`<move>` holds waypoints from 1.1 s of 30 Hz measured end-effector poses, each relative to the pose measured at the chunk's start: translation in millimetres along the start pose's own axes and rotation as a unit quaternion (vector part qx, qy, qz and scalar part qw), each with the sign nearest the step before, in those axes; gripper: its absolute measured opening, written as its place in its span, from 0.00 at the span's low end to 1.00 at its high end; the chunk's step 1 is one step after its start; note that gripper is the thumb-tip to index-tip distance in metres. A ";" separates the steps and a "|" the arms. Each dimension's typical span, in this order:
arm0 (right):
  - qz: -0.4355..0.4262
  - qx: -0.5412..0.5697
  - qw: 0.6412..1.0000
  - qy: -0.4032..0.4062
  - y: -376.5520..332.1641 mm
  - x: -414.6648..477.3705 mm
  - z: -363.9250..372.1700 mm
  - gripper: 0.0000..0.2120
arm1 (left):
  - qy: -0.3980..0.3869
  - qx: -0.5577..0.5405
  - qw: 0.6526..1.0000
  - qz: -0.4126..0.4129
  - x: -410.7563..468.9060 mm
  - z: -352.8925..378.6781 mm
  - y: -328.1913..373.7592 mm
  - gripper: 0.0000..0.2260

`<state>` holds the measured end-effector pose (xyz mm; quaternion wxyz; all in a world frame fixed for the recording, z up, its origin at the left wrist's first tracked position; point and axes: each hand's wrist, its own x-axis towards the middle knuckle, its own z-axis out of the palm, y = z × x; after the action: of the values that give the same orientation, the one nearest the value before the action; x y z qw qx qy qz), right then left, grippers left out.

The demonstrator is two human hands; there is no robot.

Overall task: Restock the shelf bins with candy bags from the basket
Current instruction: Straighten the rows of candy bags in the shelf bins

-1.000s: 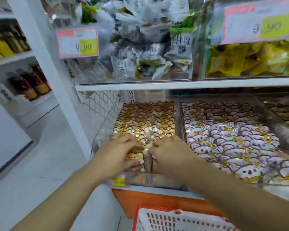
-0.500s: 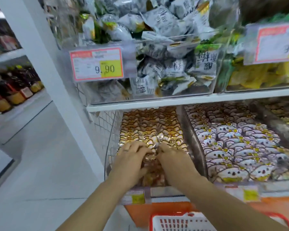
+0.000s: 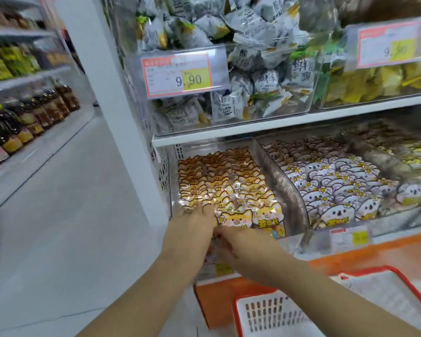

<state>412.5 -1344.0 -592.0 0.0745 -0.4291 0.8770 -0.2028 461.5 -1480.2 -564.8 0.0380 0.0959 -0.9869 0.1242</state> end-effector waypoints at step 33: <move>0.079 0.023 0.993 0.087 22.9 10.5 -3.5 0.33 | -0.105 0.076 0.990 0.056 19.3 -0.9 -7.7 0.24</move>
<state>388.4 -1338.7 -598.0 0.0236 -0.3372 0.9064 -0.2533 444.2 -1490.7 -560.1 -0.0799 0.0555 -0.9769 0.1905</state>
